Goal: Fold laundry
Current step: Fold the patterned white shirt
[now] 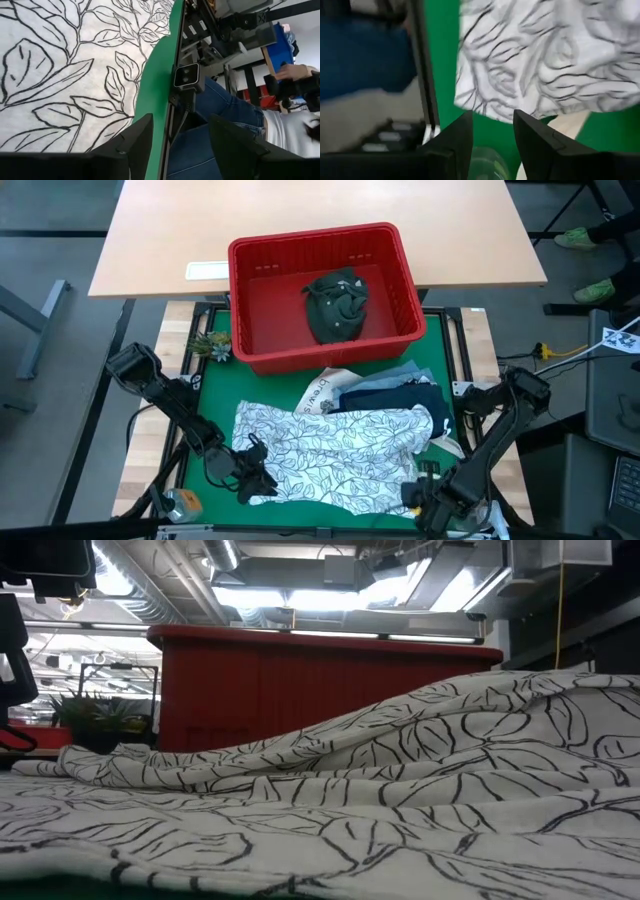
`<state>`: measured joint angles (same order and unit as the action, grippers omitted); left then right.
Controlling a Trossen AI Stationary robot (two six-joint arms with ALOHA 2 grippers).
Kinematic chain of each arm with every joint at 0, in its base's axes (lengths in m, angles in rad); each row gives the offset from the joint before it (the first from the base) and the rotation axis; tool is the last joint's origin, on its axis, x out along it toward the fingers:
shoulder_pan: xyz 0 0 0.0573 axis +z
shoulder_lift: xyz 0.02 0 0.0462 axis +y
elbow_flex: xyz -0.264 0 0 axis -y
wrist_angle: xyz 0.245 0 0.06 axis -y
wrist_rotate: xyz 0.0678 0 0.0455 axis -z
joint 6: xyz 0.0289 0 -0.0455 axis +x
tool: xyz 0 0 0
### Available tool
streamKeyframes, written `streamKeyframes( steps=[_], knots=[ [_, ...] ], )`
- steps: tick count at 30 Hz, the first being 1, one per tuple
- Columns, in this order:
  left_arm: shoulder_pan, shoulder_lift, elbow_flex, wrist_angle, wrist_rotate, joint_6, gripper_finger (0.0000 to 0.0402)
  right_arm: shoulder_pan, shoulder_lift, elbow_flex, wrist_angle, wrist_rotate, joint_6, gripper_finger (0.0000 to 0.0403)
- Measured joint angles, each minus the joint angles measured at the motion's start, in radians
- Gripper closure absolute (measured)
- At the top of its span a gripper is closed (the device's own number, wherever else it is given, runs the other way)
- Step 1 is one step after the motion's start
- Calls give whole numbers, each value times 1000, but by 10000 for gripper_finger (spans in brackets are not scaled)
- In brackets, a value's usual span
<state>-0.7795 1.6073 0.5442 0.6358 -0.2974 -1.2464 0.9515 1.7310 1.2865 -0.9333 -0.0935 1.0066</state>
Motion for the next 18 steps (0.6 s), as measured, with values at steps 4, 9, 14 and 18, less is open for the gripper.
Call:
streamKeyframes(
  steps=[4,9,14,18],
  knots=[
    [0,0,0,0,-4,1,218,51,30,0,25,-2,-143,262],
    [0,0,0,0,-5,82,218,103,70,0,77,21,-204,262],
    [0,0,0,0,-19,133,218,122,113,0,106,62,-204,262],
    [0,0,0,0,-26,142,218,122,156,0,107,83,-205,262]
  ],
)
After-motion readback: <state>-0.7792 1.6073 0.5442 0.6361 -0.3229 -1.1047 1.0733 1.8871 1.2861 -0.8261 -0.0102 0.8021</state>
